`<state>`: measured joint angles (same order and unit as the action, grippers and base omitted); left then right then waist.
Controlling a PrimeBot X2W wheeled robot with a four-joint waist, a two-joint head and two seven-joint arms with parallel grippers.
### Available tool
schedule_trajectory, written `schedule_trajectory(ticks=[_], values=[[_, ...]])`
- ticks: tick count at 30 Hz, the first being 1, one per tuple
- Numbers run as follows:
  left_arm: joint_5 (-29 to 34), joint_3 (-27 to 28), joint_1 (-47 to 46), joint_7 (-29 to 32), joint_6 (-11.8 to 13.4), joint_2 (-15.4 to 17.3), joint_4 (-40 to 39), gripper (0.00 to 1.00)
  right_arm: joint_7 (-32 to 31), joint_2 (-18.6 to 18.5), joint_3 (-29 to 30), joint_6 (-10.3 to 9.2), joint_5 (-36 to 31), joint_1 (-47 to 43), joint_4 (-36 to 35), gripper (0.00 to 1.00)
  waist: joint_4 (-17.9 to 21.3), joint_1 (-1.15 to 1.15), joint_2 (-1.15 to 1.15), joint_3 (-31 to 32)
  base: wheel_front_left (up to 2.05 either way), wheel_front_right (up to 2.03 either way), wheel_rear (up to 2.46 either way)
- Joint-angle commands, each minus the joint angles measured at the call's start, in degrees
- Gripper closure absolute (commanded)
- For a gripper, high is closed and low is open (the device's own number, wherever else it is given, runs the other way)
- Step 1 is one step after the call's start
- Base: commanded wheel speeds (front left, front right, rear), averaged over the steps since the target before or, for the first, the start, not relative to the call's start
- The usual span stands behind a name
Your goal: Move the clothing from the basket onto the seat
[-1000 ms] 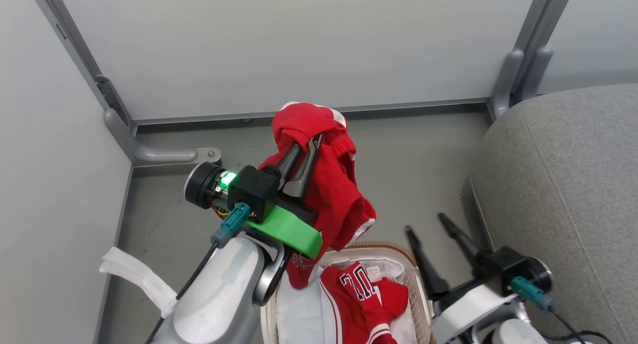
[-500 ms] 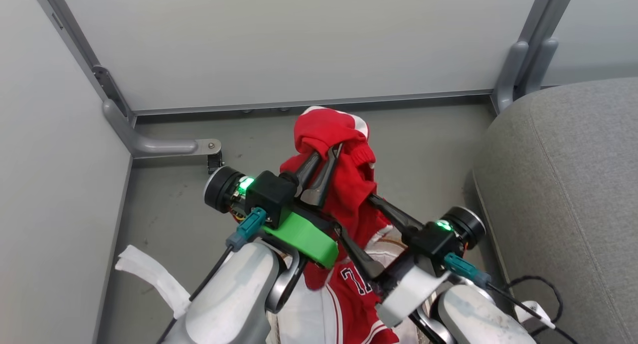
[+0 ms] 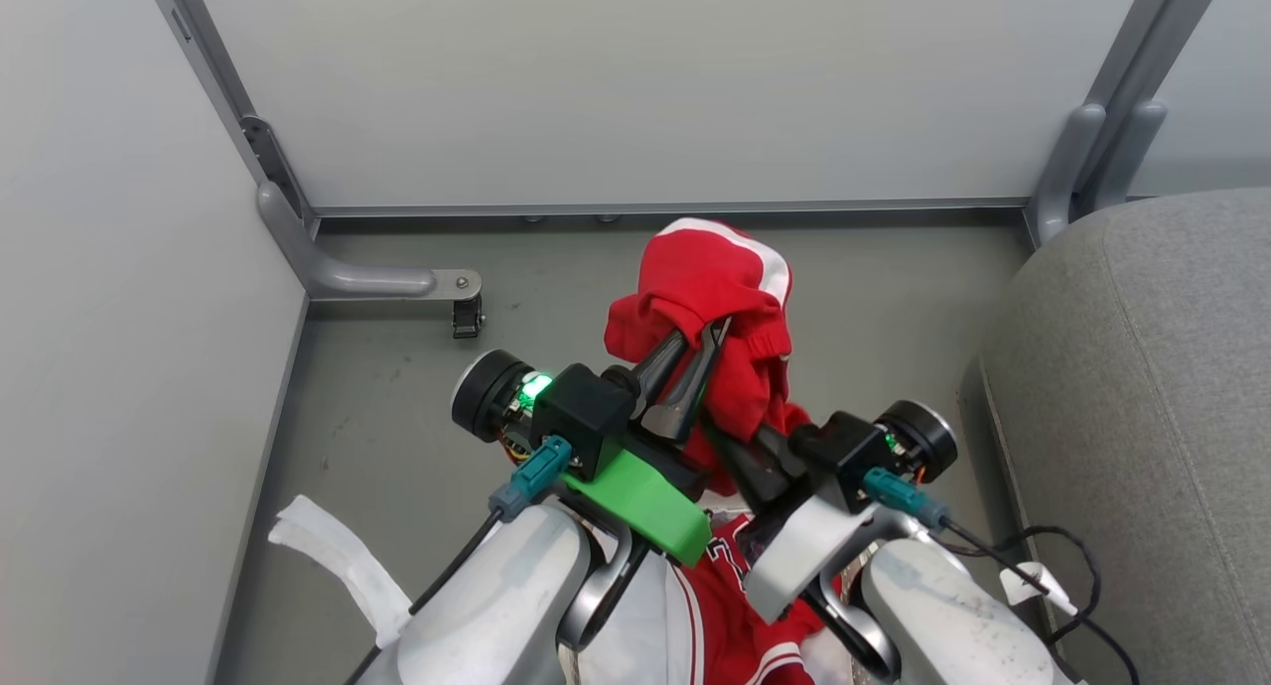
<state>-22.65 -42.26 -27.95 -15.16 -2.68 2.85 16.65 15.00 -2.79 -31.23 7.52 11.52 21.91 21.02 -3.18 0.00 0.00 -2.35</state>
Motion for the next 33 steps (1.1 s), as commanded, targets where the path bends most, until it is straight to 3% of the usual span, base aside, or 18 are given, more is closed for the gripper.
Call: schedule_trajectory(ticks=[1,3,5,11,26,33], values=[[-0.2,0.1,0.4,0.0,0.3,0.1,0.0,1.0,0.3,-0.3,0.7,-0.06,0.2,0.4,-0.7,1.0,0.0,0.0,0.0,0.0,0.0,0.0,0.0],[-0.3,0.1,0.9,0.0,-0.1,0.1,0.3,1.0,0.3,-0.3,2.0,-0.06,-0.2,-0.4,-1.6,1.0,0.4,0.0,0.0,-0.1,0.0,0.0,0.0],[0.2,0.4,1.0,0.0,-0.4,0.1,0.6,0.0,0.3,-0.3,3.7,-0.06,-0.2,-1.6,-2.7,1.0,1.2,0.0,0.0,-0.2,0.0,0.0,0.0],[2.0,2.7,2.1,0.0,-0.8,0.1,1.7,0.0,0.3,-0.3,6.2,-0.06,-1.3,-3.9,-5.5,1.0,7.1,0.0,0.0,-0.3,0.0,0.0,0.0],[5.0,7.1,5.4,0.0,-3.0,0.2,3.6,0.0,0.3,-0.3,8.5,-0.06,-2.0,-6.9,-8.1,1.0,28.8,0.0,0.0,-2.1,0.0,0.0,0.0],[6.0,7.2,5.3,0.0,-3.6,0.2,4.2,0.0,0.3,-1.6,10.7,-0.05,-2.2,-6.9,-9.3,1.0,33.4,0.0,0.0,-4.1,0.0,0.0,0.0]])
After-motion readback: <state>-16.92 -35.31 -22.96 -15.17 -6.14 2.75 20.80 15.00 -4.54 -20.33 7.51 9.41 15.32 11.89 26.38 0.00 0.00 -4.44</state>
